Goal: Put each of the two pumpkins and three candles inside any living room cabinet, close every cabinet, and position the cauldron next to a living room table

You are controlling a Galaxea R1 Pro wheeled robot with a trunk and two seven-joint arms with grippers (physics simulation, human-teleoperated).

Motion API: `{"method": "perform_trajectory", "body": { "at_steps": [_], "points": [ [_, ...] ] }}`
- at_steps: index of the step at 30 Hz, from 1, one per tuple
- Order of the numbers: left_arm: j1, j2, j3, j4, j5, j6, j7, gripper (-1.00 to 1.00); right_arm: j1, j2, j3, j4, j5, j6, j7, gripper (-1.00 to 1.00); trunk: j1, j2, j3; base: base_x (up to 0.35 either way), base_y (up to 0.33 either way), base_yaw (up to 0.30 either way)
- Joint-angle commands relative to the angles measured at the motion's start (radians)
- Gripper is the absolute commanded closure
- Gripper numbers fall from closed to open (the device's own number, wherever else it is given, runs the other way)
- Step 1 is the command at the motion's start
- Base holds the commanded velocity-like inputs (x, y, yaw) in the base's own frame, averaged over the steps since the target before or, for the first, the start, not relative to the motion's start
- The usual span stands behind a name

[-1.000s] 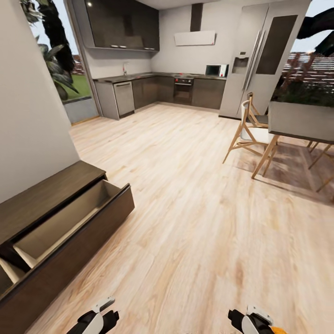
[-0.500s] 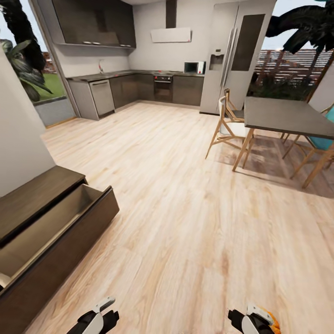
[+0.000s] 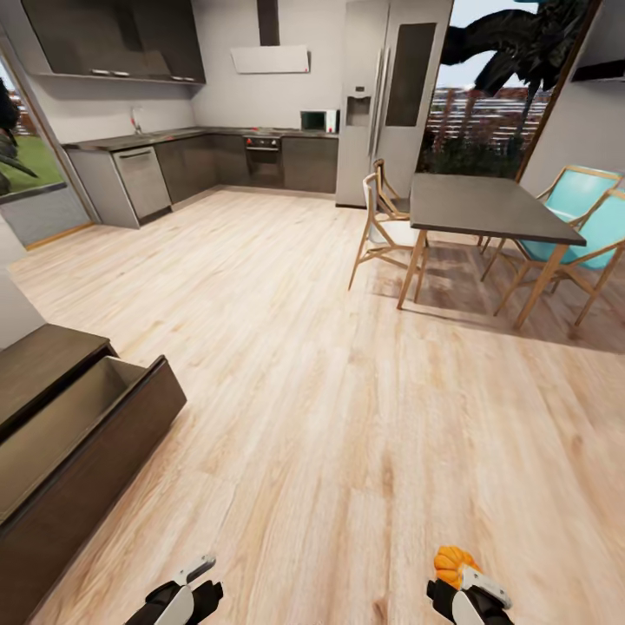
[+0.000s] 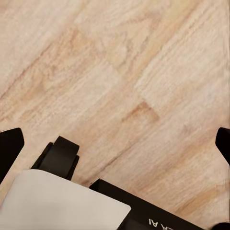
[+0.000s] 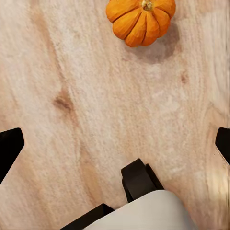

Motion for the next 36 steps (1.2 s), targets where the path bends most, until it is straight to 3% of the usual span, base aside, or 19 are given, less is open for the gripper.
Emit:
{"method": "perform_trajectory", "body": {
  "at_steps": [1,10,29,36],
  "points": [
    [0.0,0.0,0.0,0.0,0.0,0.0,0.0,-1.0,0.0,0.0,0.0,0.0,0.0,0.0,0.0,-1.0,0.0,0.0,-0.001,-0.015,-0.21,-0.256],
    [0.0,0.001,-0.001,0.0,0.0,-0.002,0.001,-1.0,0.0,0.0,0.0,0.0,0.0,0.0,0.0,-1.0,0.0,0.0,-0.008,0.061,-0.215,-0.256],
    [0.0,0.003,-0.001,0.0,0.0,-0.002,0.0,-1.0,0.0,-0.002,0.0,0.0,0.002,-0.002,0.0,-1.0,0.0,0.0,-0.02,0.186,-0.082,-0.255],
    [0.0,0.003,-0.001,0.0,0.0,-0.002,0.0,-1.0,0.0,-0.002,0.004,0.041,0.017,-0.081,0.0,-1.0,0.0,0.0,-0.021,0.051,-0.001,-0.046]
  ]
}}
